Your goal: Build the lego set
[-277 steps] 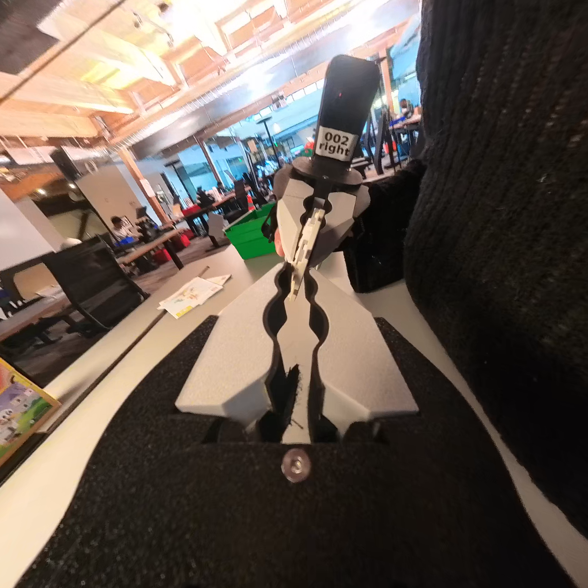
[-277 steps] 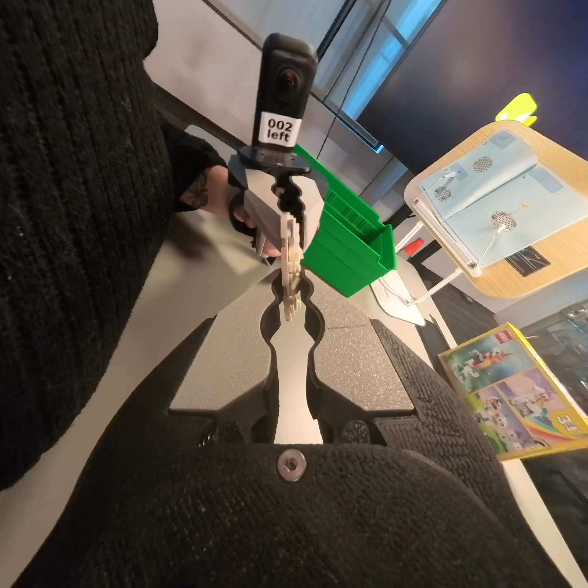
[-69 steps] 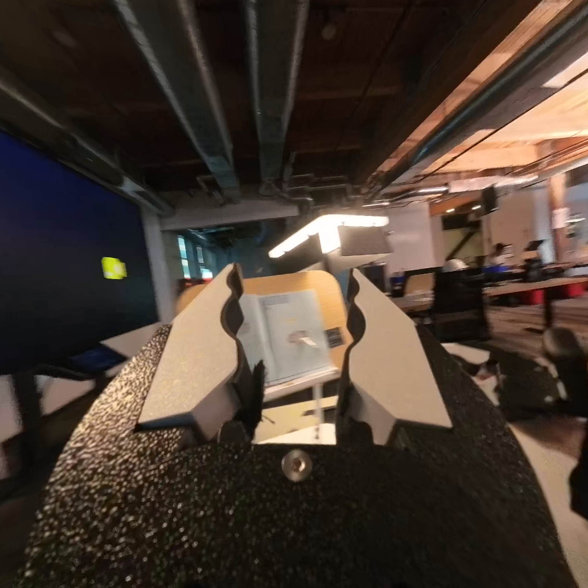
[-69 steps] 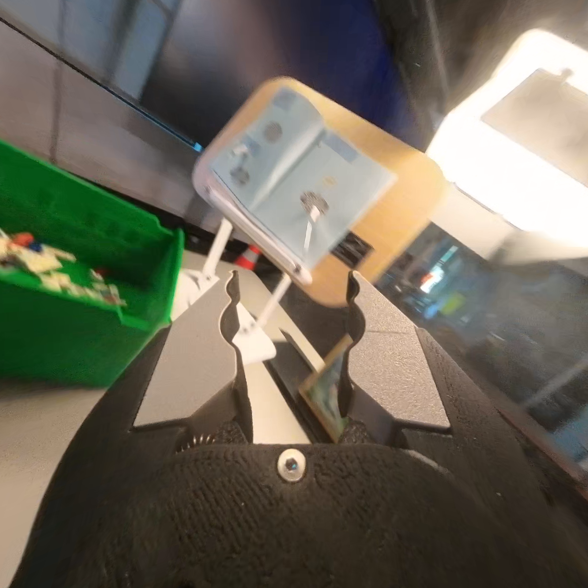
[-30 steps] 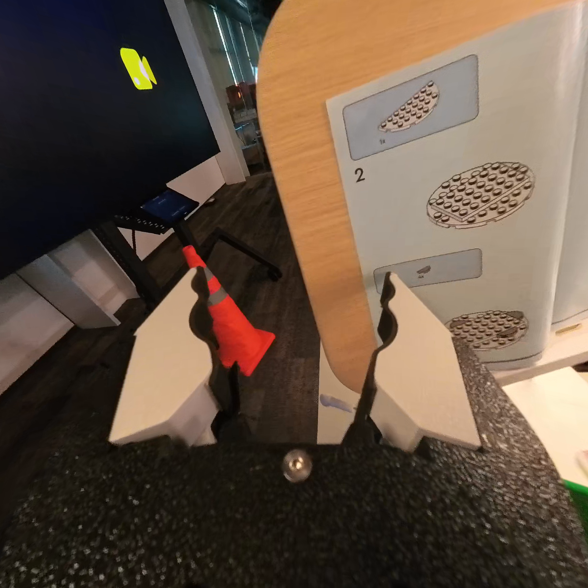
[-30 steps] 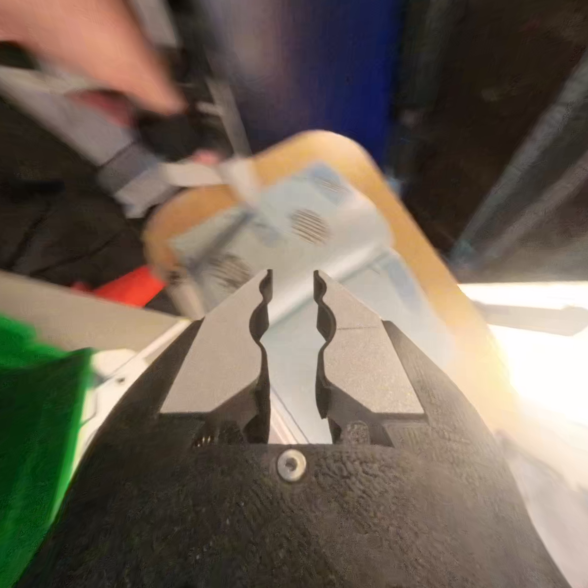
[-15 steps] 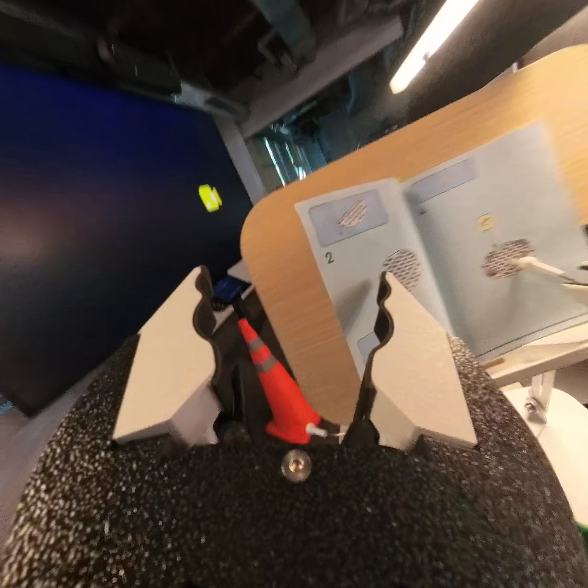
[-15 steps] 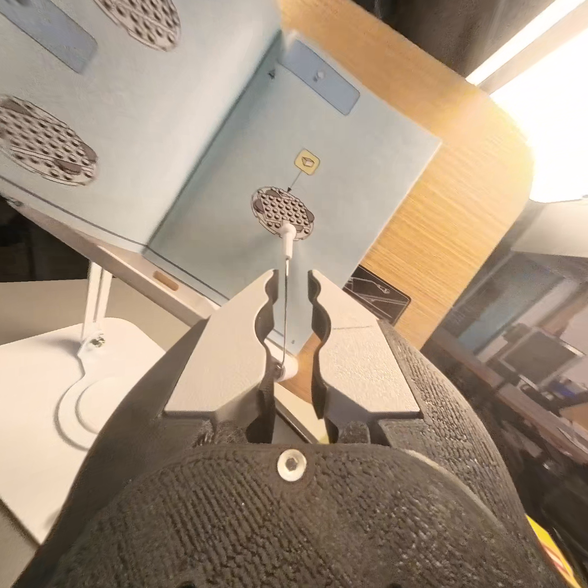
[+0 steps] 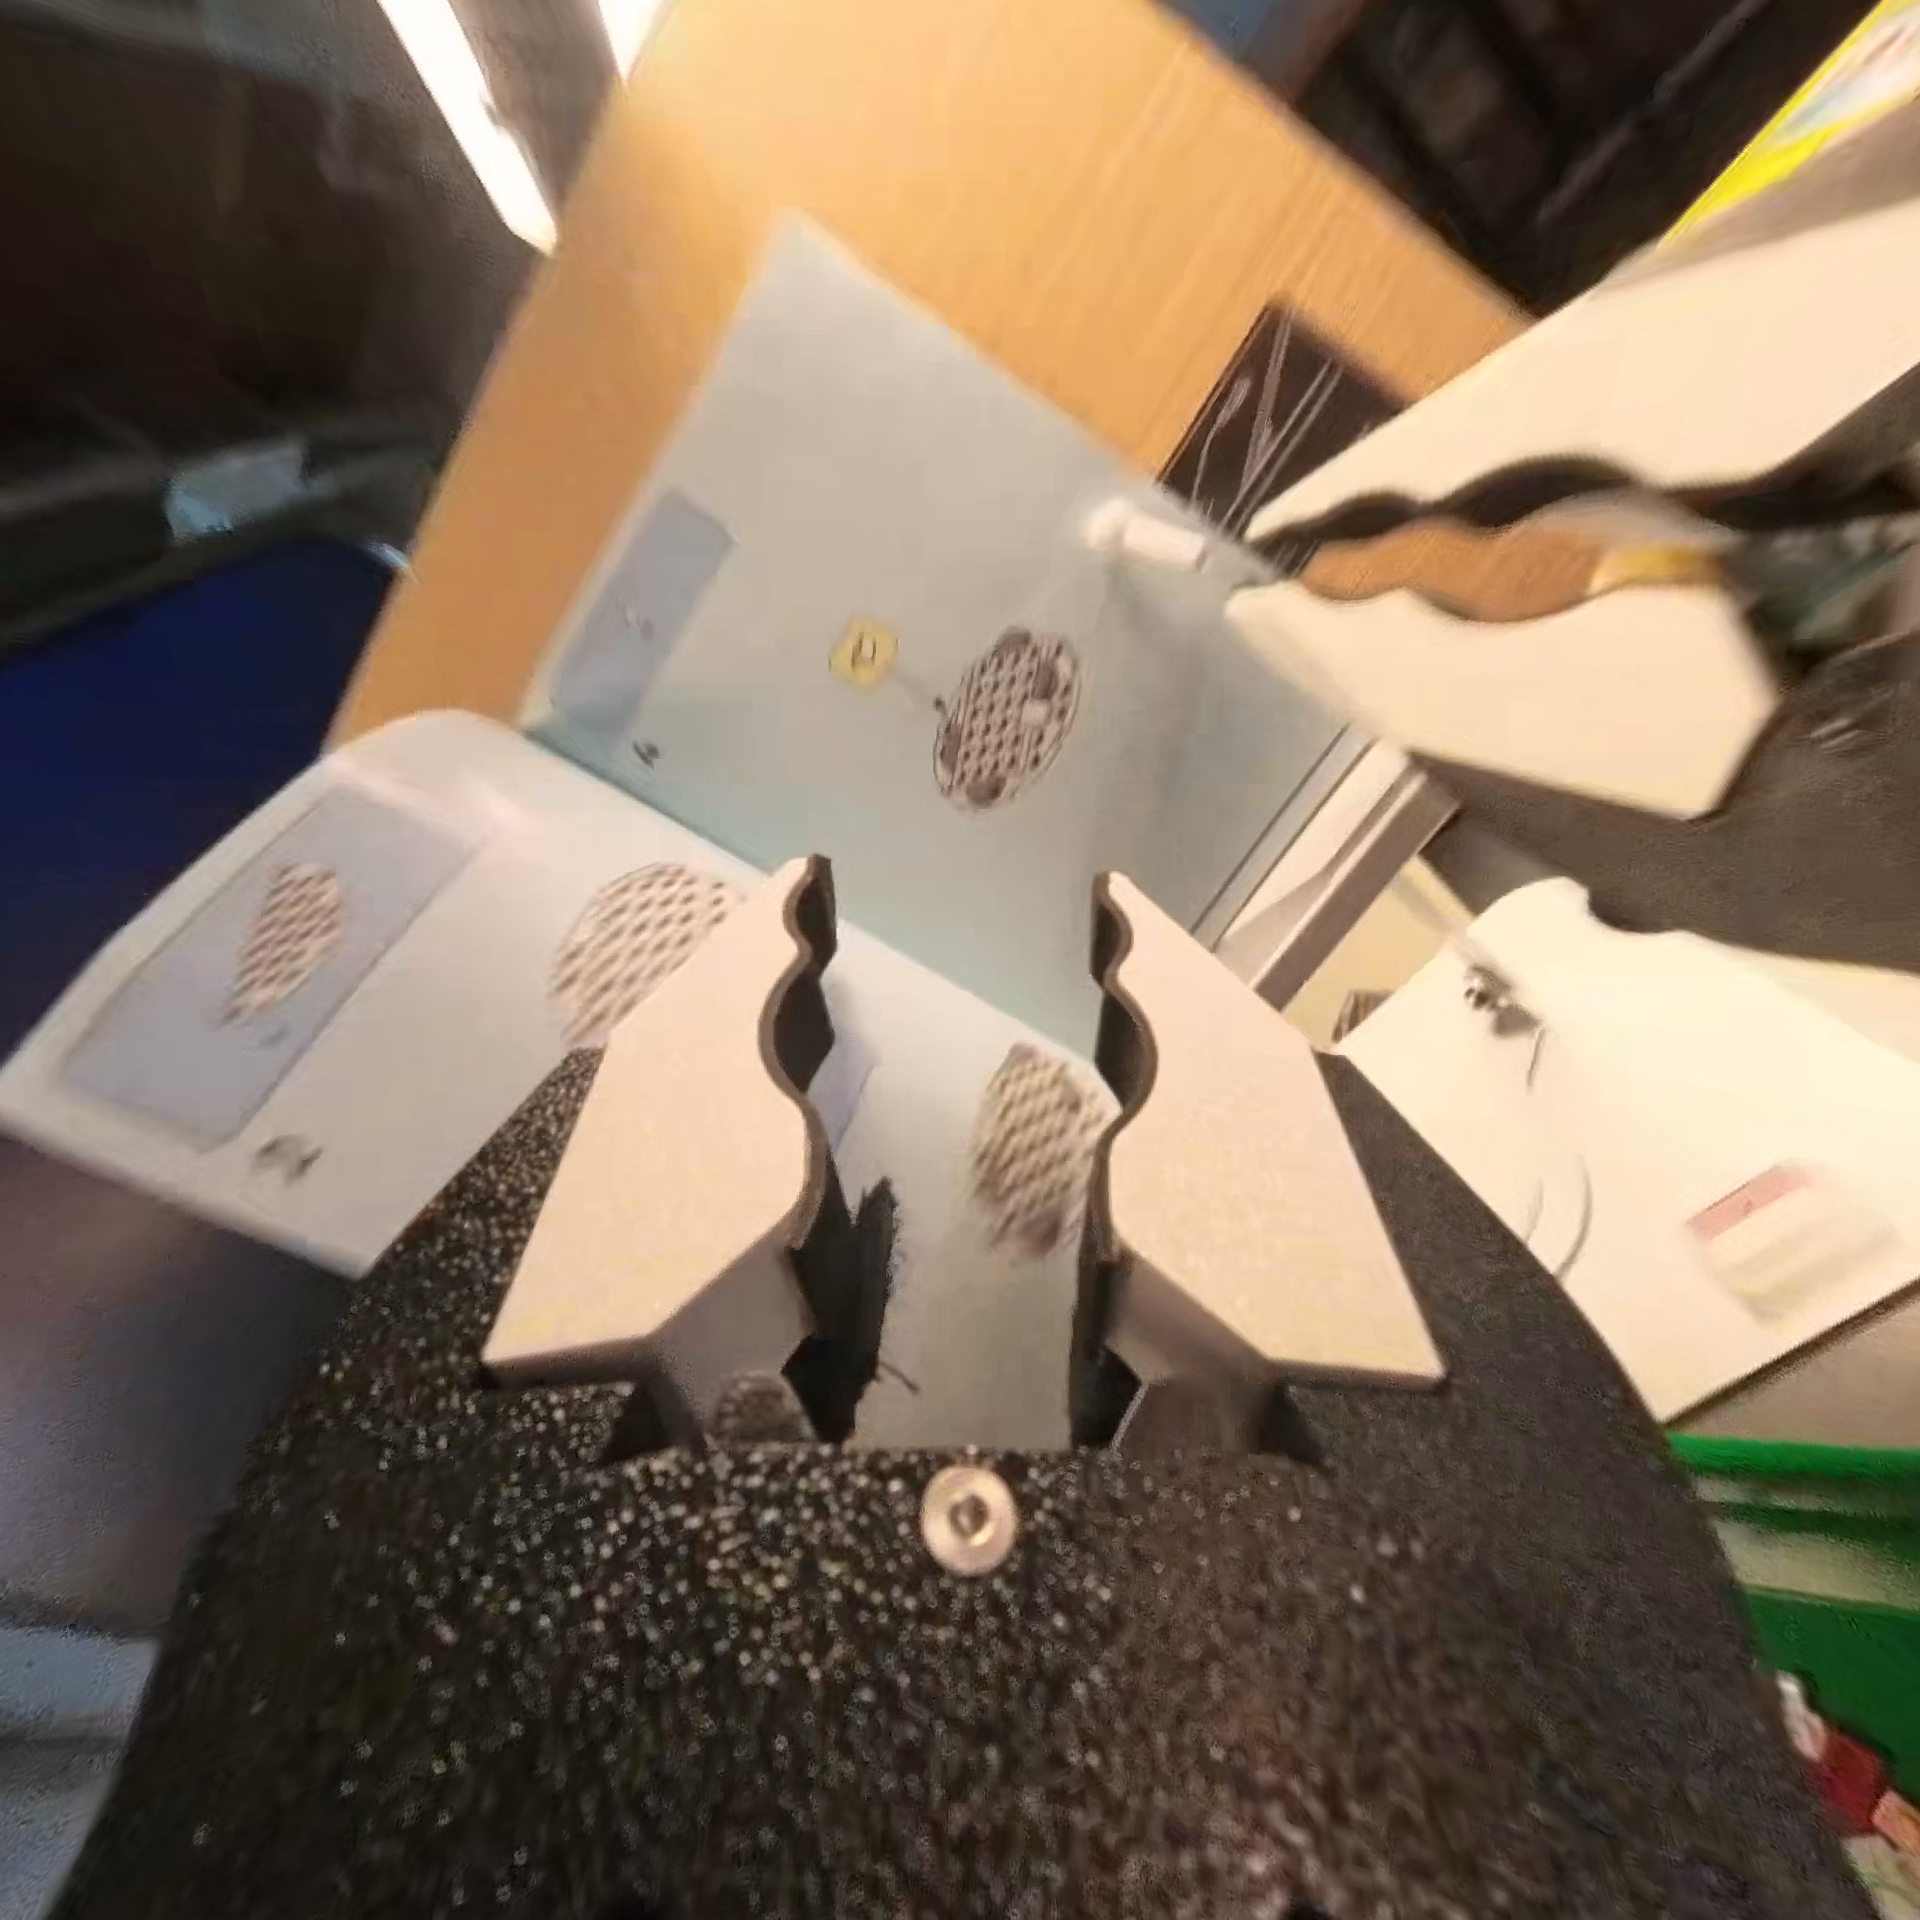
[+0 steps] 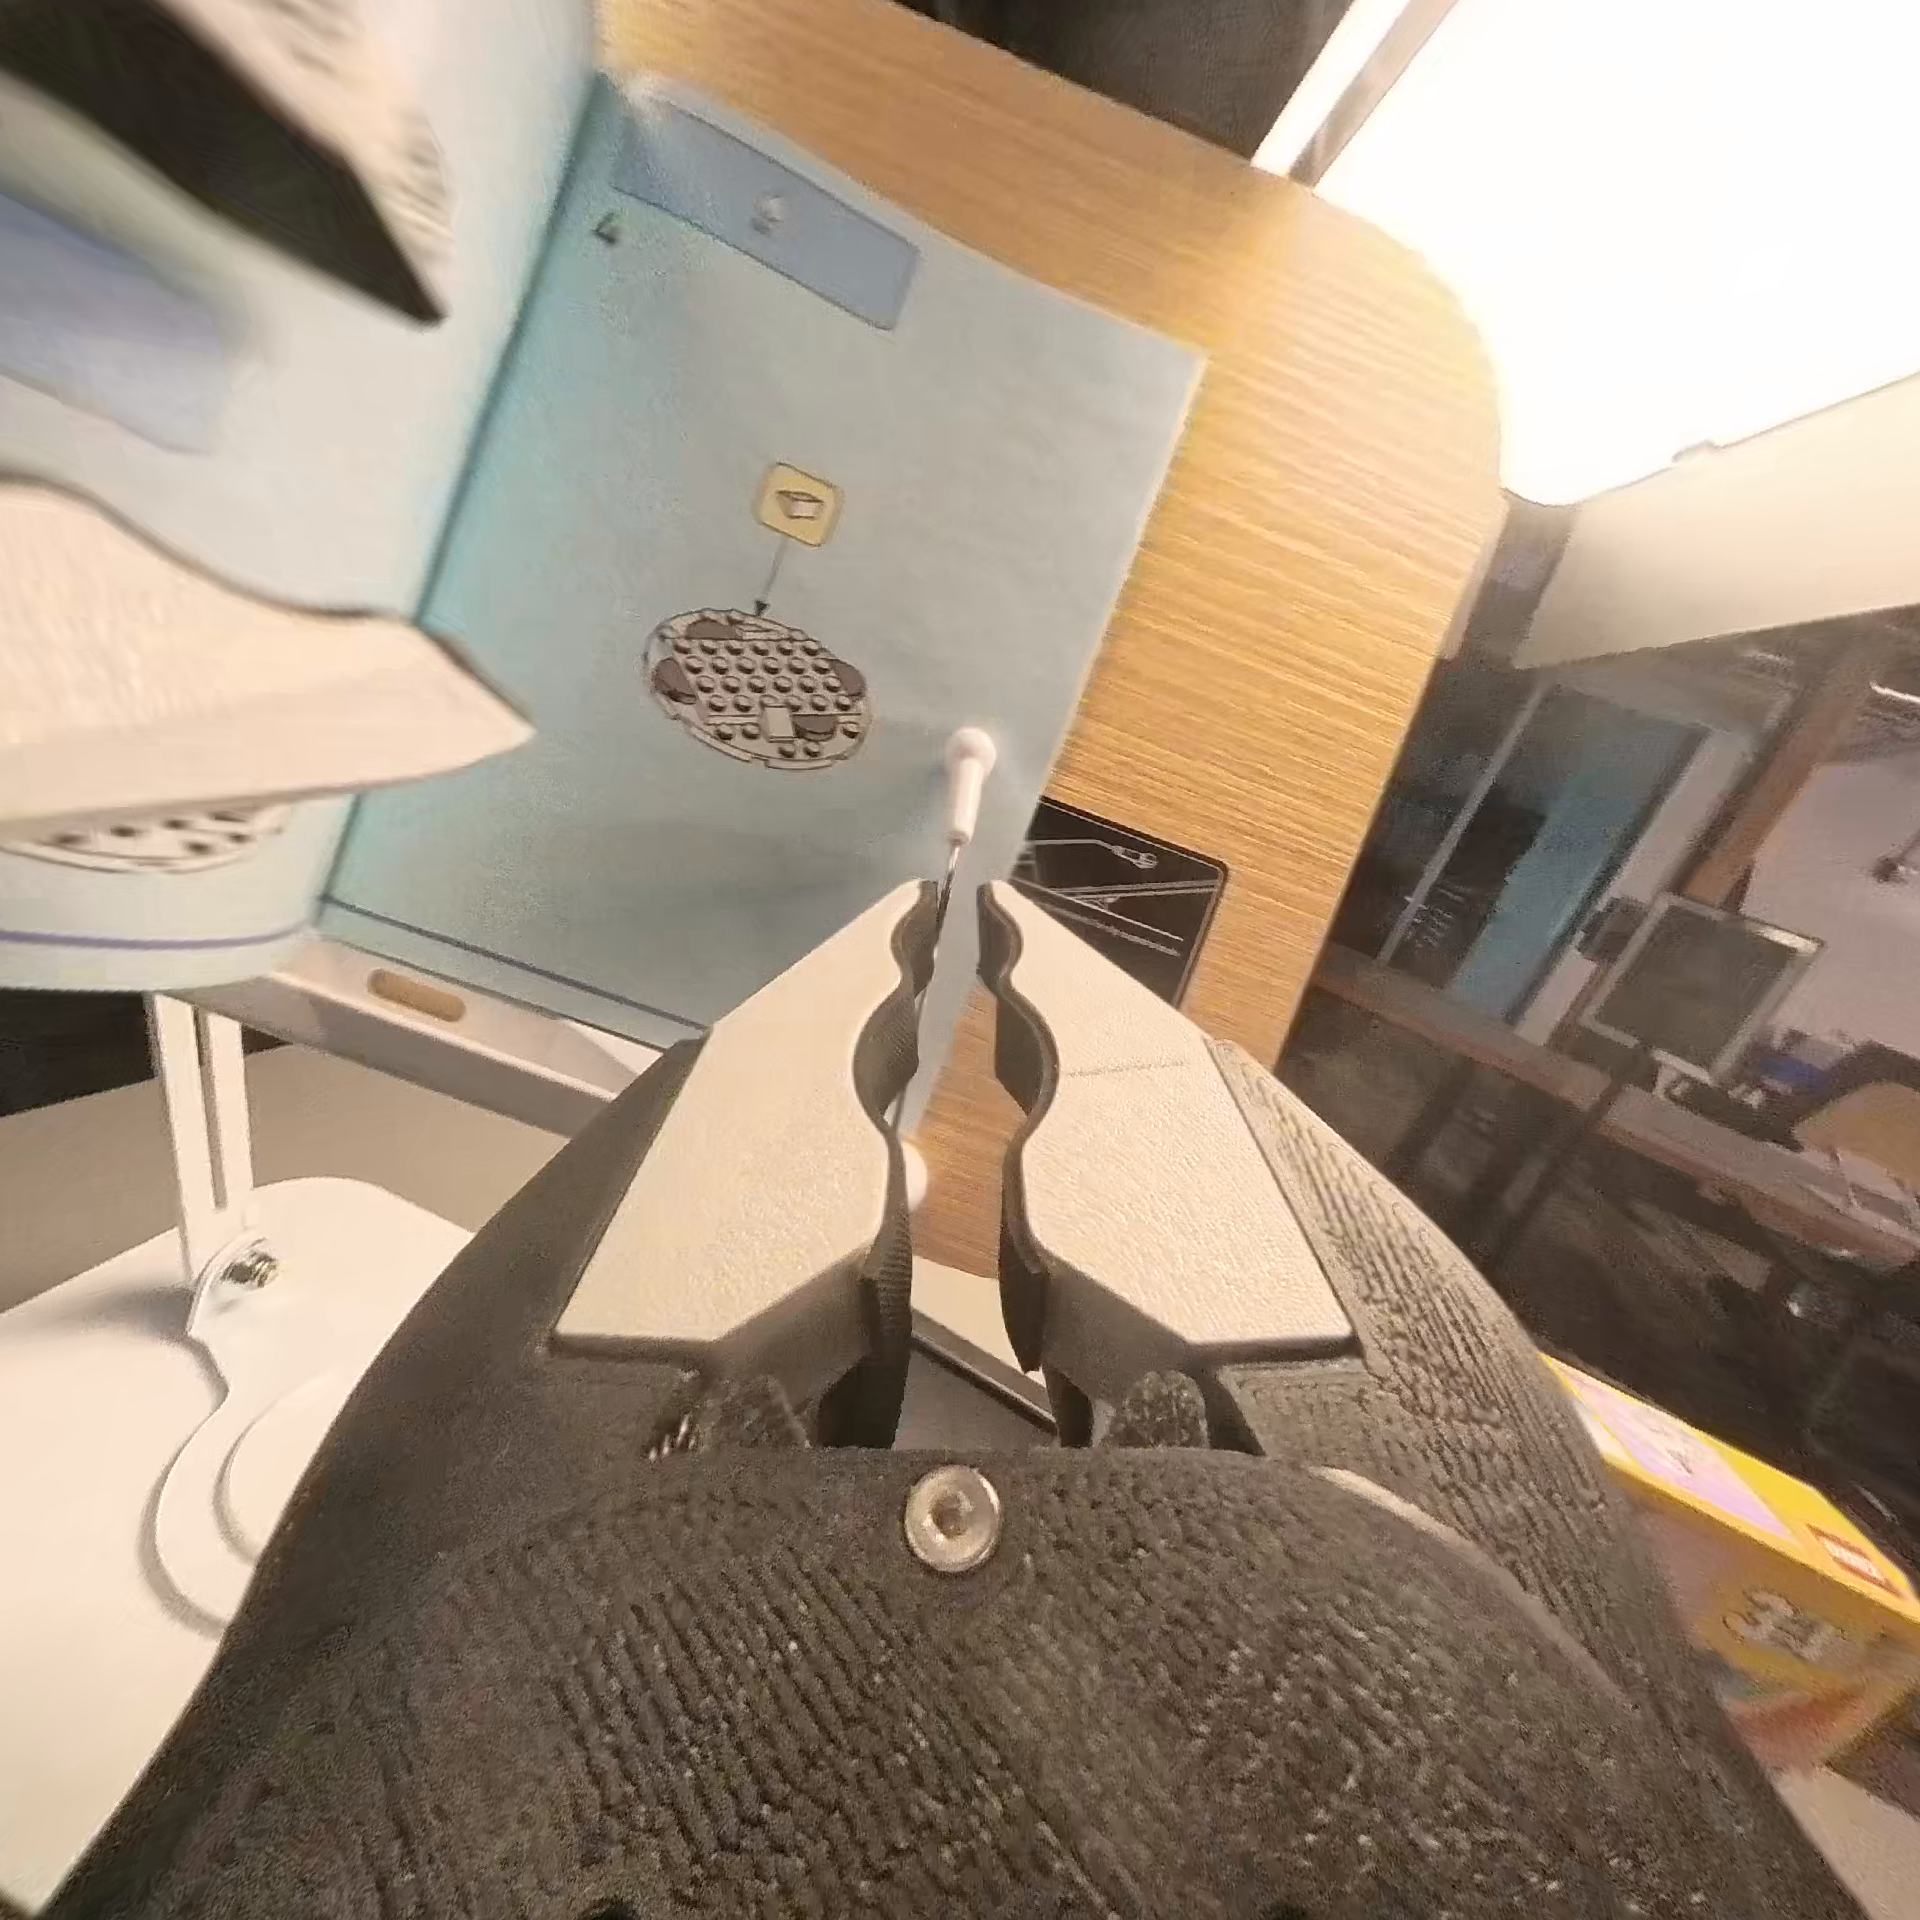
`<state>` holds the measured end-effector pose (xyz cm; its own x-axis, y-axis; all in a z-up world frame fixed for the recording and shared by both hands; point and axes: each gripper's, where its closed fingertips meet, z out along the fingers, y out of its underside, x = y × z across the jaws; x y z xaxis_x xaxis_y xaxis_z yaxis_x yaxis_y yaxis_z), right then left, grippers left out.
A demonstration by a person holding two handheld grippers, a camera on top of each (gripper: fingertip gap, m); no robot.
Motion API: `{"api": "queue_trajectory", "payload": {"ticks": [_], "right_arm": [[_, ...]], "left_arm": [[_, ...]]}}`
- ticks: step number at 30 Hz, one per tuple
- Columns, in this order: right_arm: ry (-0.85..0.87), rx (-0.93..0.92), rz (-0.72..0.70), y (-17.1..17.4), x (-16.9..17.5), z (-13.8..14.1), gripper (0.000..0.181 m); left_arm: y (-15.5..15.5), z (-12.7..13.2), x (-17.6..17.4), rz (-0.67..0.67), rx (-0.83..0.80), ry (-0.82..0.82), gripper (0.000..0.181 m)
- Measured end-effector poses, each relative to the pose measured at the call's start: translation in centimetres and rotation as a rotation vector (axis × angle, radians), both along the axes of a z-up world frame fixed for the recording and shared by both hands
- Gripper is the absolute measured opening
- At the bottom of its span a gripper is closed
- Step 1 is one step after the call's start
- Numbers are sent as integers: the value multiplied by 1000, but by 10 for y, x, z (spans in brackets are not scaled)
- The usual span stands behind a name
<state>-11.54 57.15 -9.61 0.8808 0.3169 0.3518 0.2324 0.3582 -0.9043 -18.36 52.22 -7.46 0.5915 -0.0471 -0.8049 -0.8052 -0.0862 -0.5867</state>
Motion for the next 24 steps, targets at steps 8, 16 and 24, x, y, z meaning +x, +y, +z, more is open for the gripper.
{"api": "queue_trajectory", "payload": {"ticks": [8, 16, 24], "right_arm": [[86, -76, -68, 7, 40, -17, 7], [232, 19, -22, -10, 57, -15, 26], [233, 62, 419, -48, -5, -16, 53]], "left_arm": [[15, -30, -34, 84, -94, -119, 44], [16, -38, -33, 31, -103, -383, 46], [24, -37, -44, 39, -75, -497, 37]]}}
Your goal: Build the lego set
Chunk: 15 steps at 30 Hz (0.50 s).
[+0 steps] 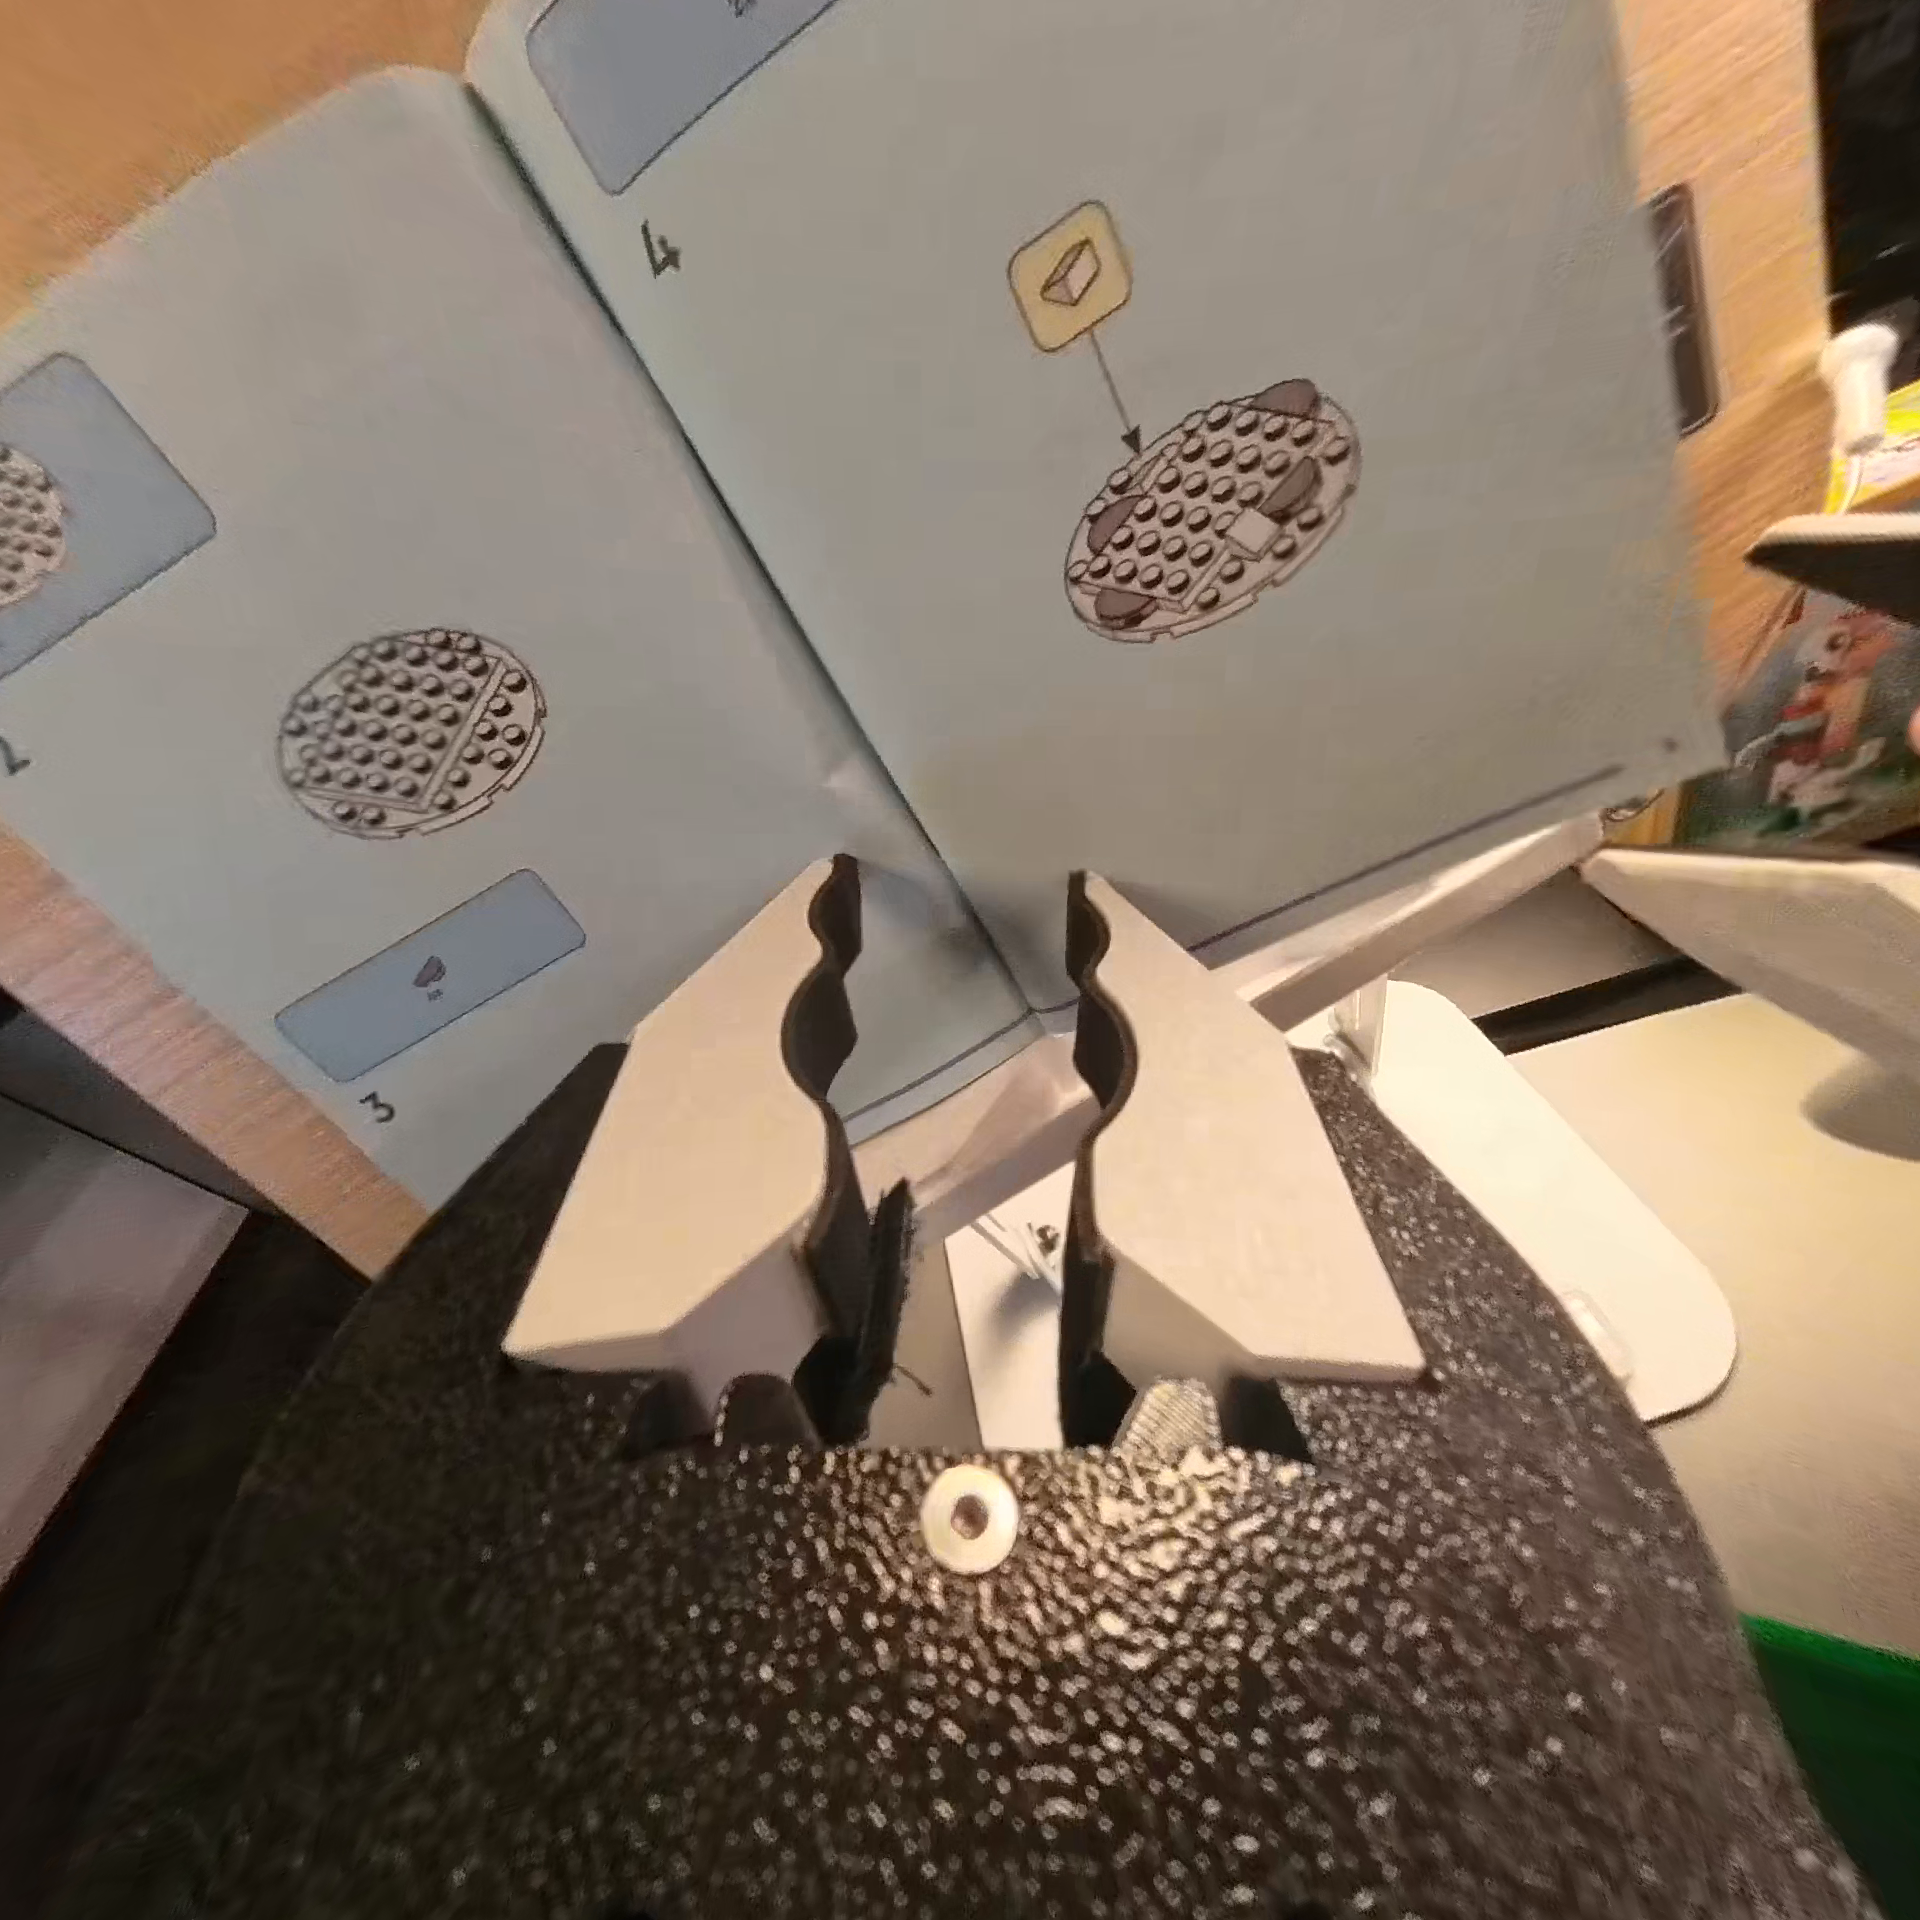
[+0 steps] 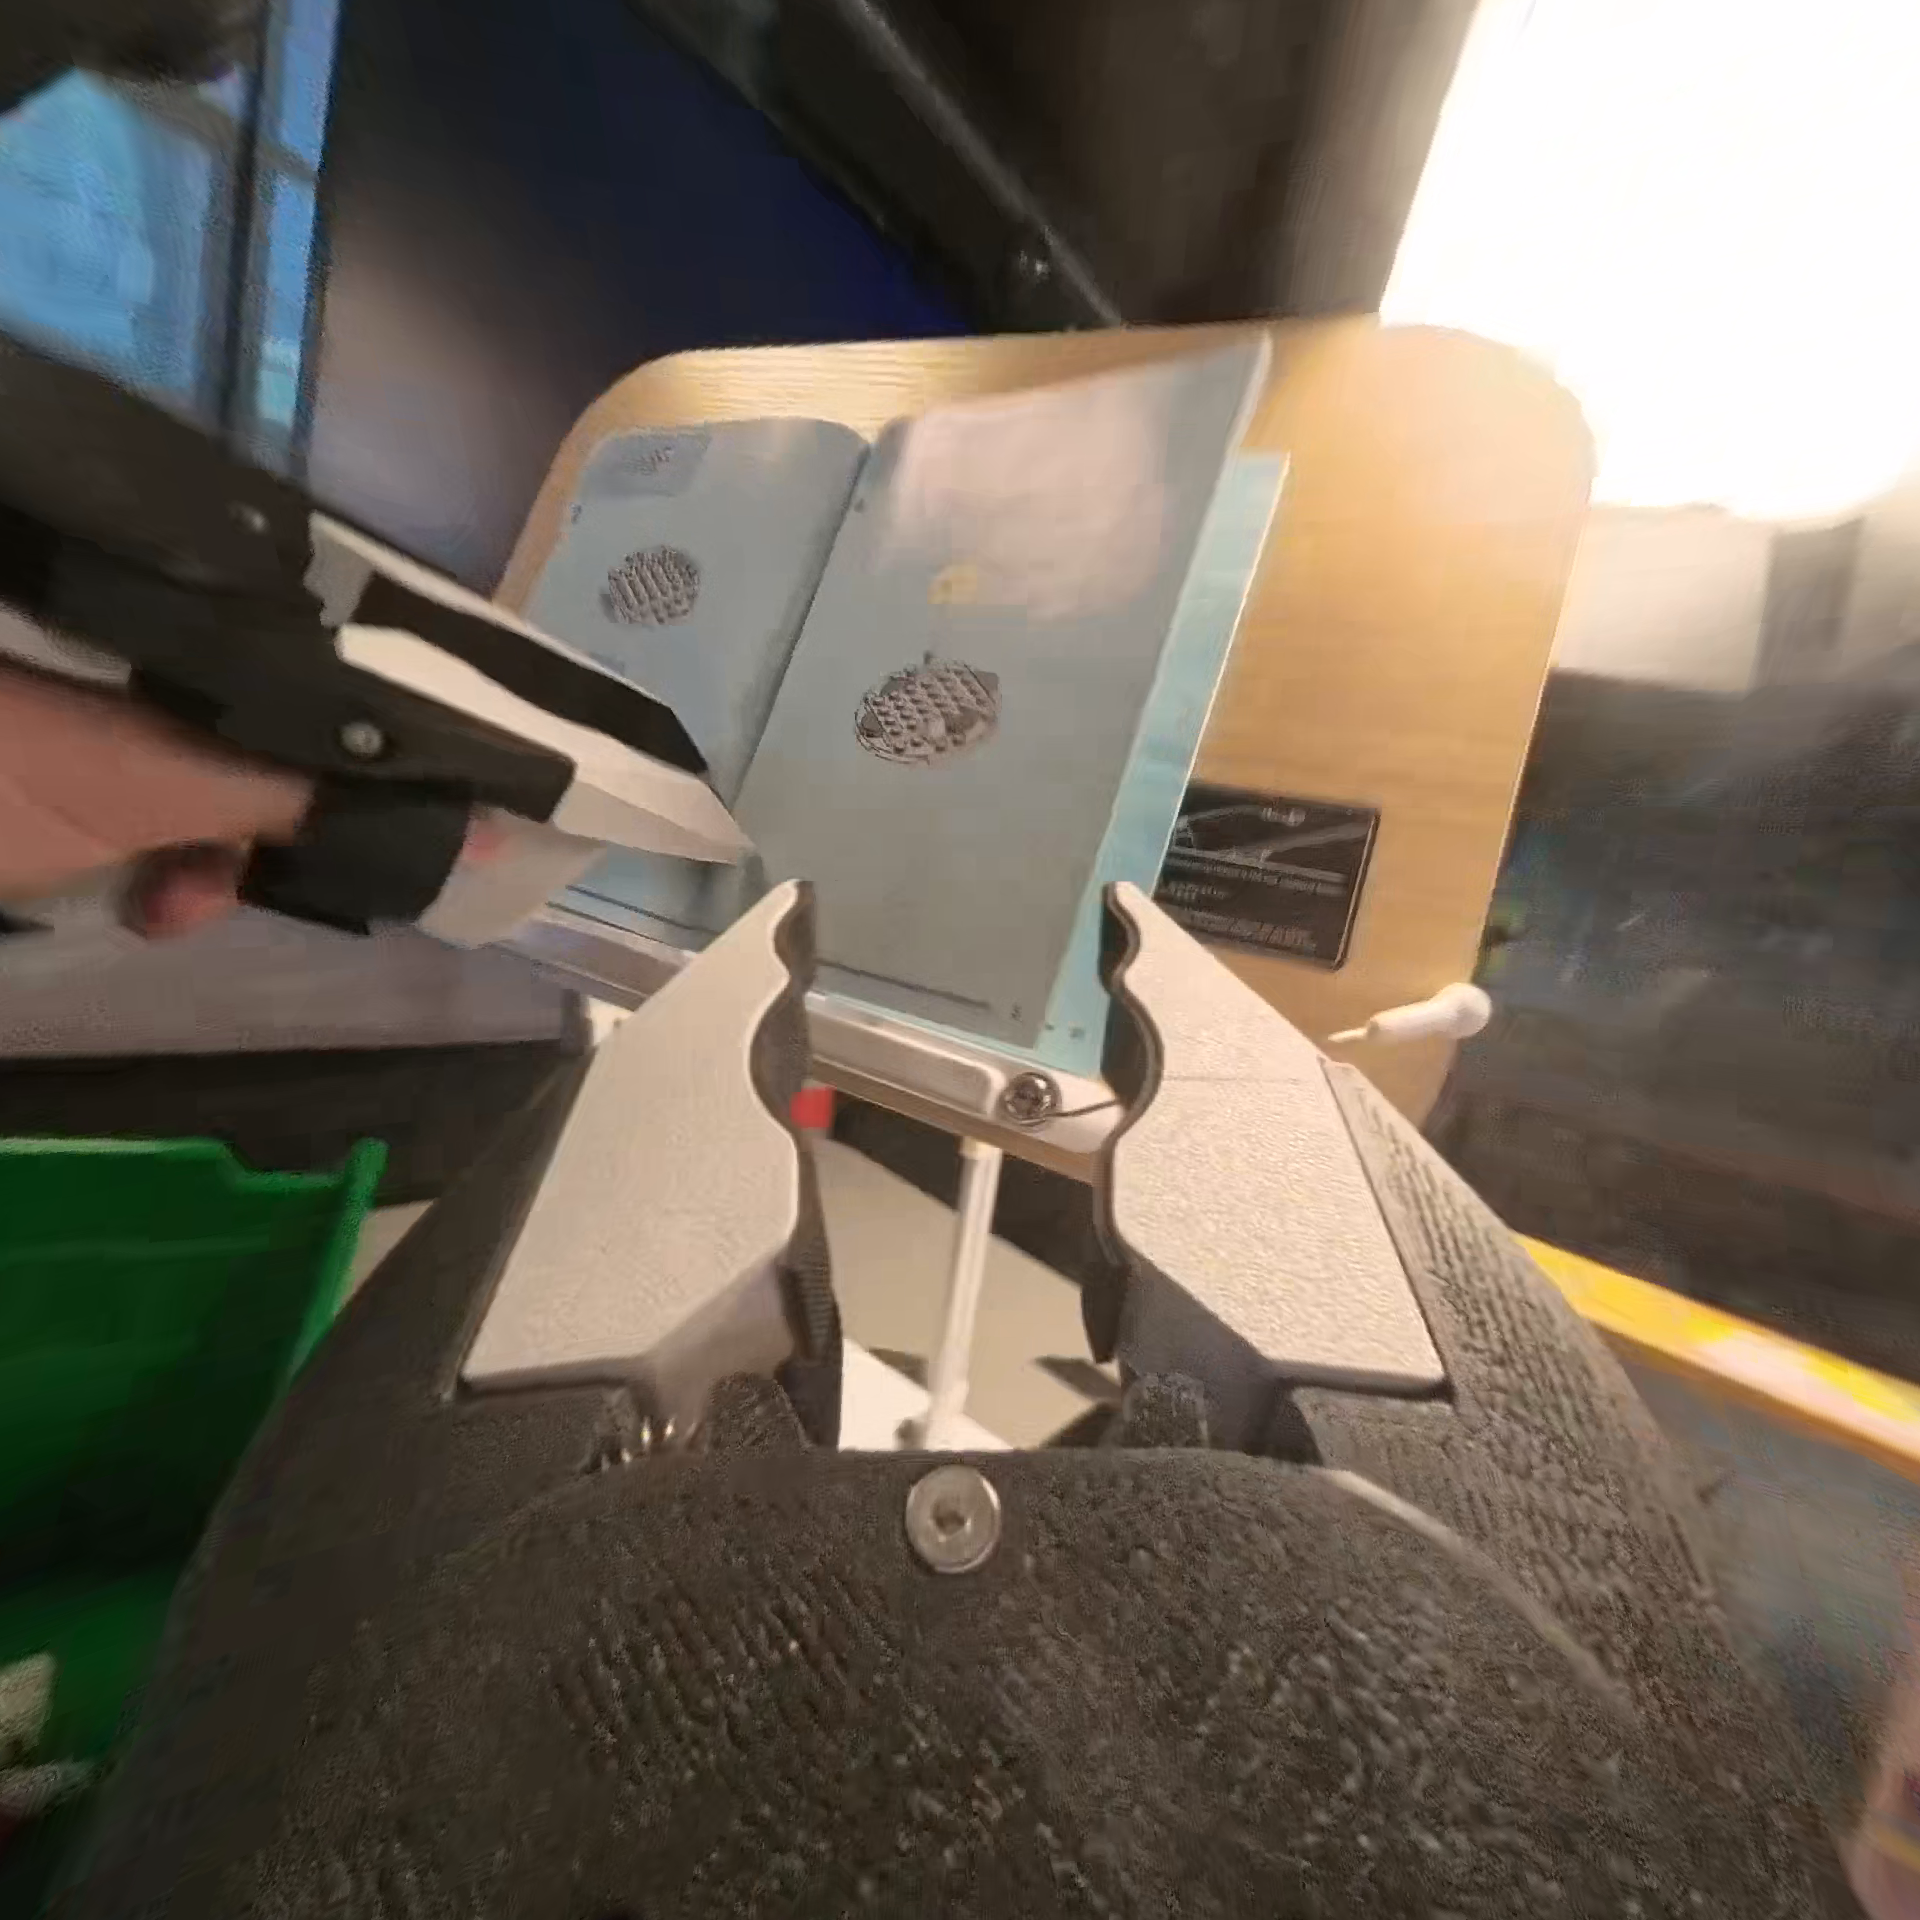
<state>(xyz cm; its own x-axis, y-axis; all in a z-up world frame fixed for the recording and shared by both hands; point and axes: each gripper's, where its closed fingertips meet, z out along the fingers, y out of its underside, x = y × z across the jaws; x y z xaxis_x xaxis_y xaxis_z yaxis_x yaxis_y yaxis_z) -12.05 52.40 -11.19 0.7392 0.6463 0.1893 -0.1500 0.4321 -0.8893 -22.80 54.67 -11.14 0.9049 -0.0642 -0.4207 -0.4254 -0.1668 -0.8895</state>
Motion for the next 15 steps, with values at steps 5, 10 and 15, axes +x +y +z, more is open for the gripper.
{"api": "queue_trajectory", "payload": {"ticks": [5, 10, 15], "right_arm": [[34, -79, -9, 10, 7, -5, 46], [34, -86, 44, 7, 3, -5, 32], [46, -93, 82, 5, 2, -5, 23]], "left_arm": [[0, 1, 0, -6, 4, -9, 37], [-4, 2, 3, -28, -2, -70, 37], [-11, 8, 11, -85, 10, -107, 36]]}}
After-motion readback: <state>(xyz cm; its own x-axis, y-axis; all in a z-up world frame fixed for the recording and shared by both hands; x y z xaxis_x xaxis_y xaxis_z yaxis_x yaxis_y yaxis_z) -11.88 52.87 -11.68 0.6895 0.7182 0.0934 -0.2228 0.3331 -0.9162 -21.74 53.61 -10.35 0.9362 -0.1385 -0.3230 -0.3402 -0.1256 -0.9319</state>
